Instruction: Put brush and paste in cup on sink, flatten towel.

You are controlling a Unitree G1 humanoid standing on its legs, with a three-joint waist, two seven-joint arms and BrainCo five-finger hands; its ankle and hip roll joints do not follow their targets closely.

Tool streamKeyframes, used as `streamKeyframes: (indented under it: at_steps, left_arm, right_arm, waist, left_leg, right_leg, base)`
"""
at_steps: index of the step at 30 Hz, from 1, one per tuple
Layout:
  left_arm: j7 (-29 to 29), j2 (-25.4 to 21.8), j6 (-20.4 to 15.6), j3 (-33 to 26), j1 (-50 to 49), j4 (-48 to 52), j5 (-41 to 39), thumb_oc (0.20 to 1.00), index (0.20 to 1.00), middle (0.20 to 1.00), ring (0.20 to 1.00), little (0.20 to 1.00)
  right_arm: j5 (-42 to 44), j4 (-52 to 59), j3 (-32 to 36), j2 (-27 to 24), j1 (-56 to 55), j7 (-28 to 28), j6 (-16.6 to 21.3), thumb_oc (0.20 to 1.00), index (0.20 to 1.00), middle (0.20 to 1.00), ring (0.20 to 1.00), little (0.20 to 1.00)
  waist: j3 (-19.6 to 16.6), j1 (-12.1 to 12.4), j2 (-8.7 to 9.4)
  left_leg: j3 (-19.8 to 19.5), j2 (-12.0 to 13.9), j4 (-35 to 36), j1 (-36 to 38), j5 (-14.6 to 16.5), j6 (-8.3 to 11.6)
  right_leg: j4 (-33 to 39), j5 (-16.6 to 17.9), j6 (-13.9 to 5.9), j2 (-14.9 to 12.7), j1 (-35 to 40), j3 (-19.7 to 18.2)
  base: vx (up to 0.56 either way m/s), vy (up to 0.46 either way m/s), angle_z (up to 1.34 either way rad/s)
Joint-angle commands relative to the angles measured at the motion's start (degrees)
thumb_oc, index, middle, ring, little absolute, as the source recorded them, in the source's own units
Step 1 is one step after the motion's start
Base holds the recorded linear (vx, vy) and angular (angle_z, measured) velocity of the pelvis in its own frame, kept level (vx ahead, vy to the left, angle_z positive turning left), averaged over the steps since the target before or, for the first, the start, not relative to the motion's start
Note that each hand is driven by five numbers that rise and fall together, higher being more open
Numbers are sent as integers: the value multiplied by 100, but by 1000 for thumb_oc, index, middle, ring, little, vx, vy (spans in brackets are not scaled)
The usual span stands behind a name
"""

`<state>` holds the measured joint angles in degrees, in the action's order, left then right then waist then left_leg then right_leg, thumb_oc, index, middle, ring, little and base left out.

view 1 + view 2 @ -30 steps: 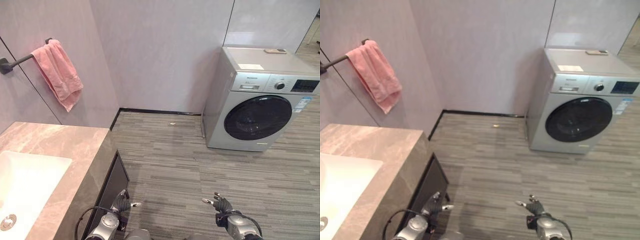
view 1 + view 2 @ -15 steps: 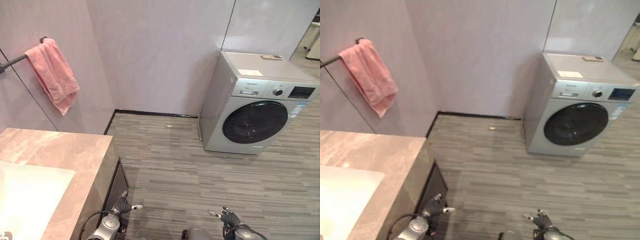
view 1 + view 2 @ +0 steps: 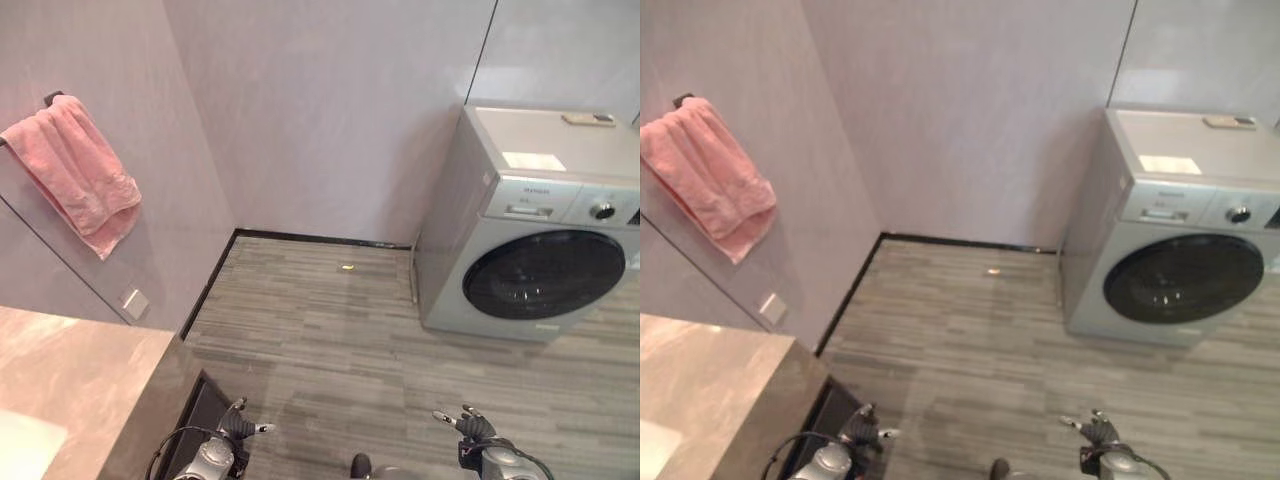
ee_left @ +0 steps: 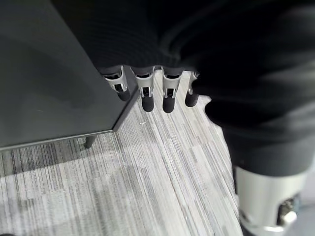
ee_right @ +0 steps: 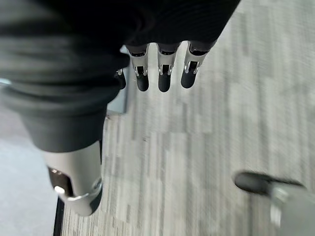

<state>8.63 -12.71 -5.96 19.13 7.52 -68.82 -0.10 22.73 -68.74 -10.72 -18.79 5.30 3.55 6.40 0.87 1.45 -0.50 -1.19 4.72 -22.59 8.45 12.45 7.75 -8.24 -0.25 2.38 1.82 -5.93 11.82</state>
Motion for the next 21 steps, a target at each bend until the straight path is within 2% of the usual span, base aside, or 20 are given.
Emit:
streamKeyframes:
  at_steps: [1, 3, 4, 5, 6, 7, 8, 10, 11, 14, 15, 16, 19, 20, 21]
  left_arm:
    - [200, -172, -117, 60, 720, 105, -123, 1000, 1000, 1000, 1000, 1000]
    - [244, -188, -128, 62, 840, 117, -168, 1000, 1000, 1000, 1000, 1000]
    - [262, -185, -129, 67, 867, 143, -186, 1000, 1000, 1000, 1000, 1000]
    - [264, -163, -137, 71, 863, 138, -183, 1000, 1000, 1000, 1000, 1000]
    - [273, -129, -137, 39, 866, 83, -214, 1000, 1000, 1000, 1000, 1000]
    - [277, -110, -137, 8, 858, 77, -225, 1000, 1000, 1000, 1000, 1000]
    - [277, -111, -137, 8, 859, 77, -224, 1000, 1000, 1000, 1000, 1000]
    - [308, -119, -136, -78, 755, 165, -341, 1000, 1000, 1000, 1000, 1000]
    - [278, -98, -173, -116, 659, 204, -415, 1000, 1000, 1000, 1000, 1000]
    - [262, -108, -172, -112, 635, 222, -430, 1000, 1000, 1000, 1000, 1000]
    - [173, -110, -122, -80, 576, 268, -350, 1000, 1000, 1000, 1000, 1000]
    - [172, -115, -123, -87, 579, 269, -350, 1000, 1000, 1000, 1000, 1000]
    - [6, -143, -82, 53, 532, 139, -47, 1000, 1000, 1000, 1000, 1000]
    - [-25, -177, -79, 103, 541, 96, 39, 1000, 1000, 1000, 1000, 1000]
    - [-25, -249, -86, 127, 541, 79, 112, 1000, 1000, 1000, 1000, 1000]
  right_arm:
    - [61, 15, 51, -224, 162, 106, 202, 1000, 1000, 1000, 1000, 1000]
    - [-35, 48, -7, -274, 97, 128, 187, 1000, 1000, 1000, 1000, 1000]
    - [-115, 12, -17, -311, 79, 136, 163, 1000, 1000, 1000, 1000, 1000]
    - [-149, 5, -7, -331, 60, 149, 160, 1000, 1000, 1000, 1000, 1000]
    - [-197, 4, 1, -334, 12, 166, 157, 1000, 1000, 1000, 1000, 1000]
    - [-246, 17, 4, -330, -18, 175, 150, 1000, 1000, 1000, 1000, 1000]
    - [-246, 18, 4, -329, -17, 175, 150, 1000, 1000, 1000, 1000, 1000]
    - [-455, 0, -84, -288, 6, 206, 115, 1000, 1000, 1000, 1000, 1000]
    - [-538, -10, -141, -226, -6, 152, 103, 1000, 1000, 1000, 1000, 1000]
    - [-580, -7, -169, -199, -39, 133, 105, 1000, 1000, 1000, 1000, 1000]
    - [-701, -31, -308, -111, -49, 26, 41, 1000, 1000, 1000, 1000, 1000]
    - [-702, -33, -313, -108, -40, 24, 42, 1000, 1000, 1000, 1000, 1000]
    - [-905, -200, -448, -42, 30, -126, -9, 1000, 1000, 1000, 1000, 1000]
    - [-946, -253, -430, -37, 46, -121, -27, 1000, 1000, 1000, 1000, 1000]
    - [-912, -324, -342, -22, 42, -119, -44, 1000, 1000, 1000, 1000, 1000]
  waist:
    - [389, 50, 343]
    - [519, 93, 424]
    - [563, 146, 446]
    - [611, 151, 442]
    - [602, 132, 458]
    - [611, 154, 447]
    - [599, 153, 458]
    - [579, 294, 447]
    - [548, 418, 372]
    - [557, 422, 357]
    - [492, 405, 347]
    - [510, 435, 324]
    - [342, 512, 372]
    - [305, 526, 423]
    - [245, 533, 500]
  left_leg:
    - [535, -66, -1027, -470, -2110, -129]
    - [1015, 132, -1102, -877, -1972, -176]
    - [1251, 102, -934, -1122, -1840, -194]
    - [1436, 190, -965, -1325, -1773, -182]
    - [1782, 347, -631, -1481, -1711, -204]
    - [1860, 340, -315, -1610, -1581, -241]
    - [1867, 324, -286, -1613, -1602, -248]
    - [1691, 27, 764, -2004, -1533, -361]
    - [1531, 26, 1610, -2109, -1991, -279]
    - [1719, 108, 1981, -2092, -2188, -243]
    - [2373, 273, 2232, -2014, -2352, -208]
    - [2455, 331, 2237, -2021, -2424, -249]
    - [2360, 154, 2086, -1912, -2184, -480]
    - [2364, 99, 1934, -1936, -2095, -516]
    - [2432, 1, 1872, -1893, -1924, -627]
  right_leg:
    - [185, 36, -458, -274, 248, -118]
    - [365, -90, -403, -309, 544, -27]
    - [465, -112, -424, -353, 686, 52]
    - [538, -127, -450, -381, 795, 129]
    - [596, -161, -486, -422, 857, 234]
    - [644, -201, -522, -426, 954, 244]
    - [647, -194, -524, -439, 938, 242]
    - [768, -305, -626, -408, 1166, 134]
    - [820, -413, -664, -308, 1411, 51]
    - [836, -475, -688, -296, 1523, 28]
    - [741, -729, -726, -287, 1812, 60]
    - [734, -687, -698, -254, 1783, 53]
    - [373, -882, -802, -400, 1887, -64]
    - [264, -833, -845, -481, 1917, -106]
    - [80, -640, -981, -636, 1932, -135]
  base:
    - [234, -250, 13]
    - [284, -244, 40]
    - [243, -127, 60]
    - [261, -84, 44]
    - [274, -28, 63]
    - [213, -8, 58]
    - [288, 51, 66]
    - [446, 93, 27]
    - [399, 83, -28]
    - [374, 74, -50]
    - [424, 93, -26]
    - [560, 150, -7]
    - [360, 162, -11]
    - [395, 237, -30]
    - [398, 267, -22]
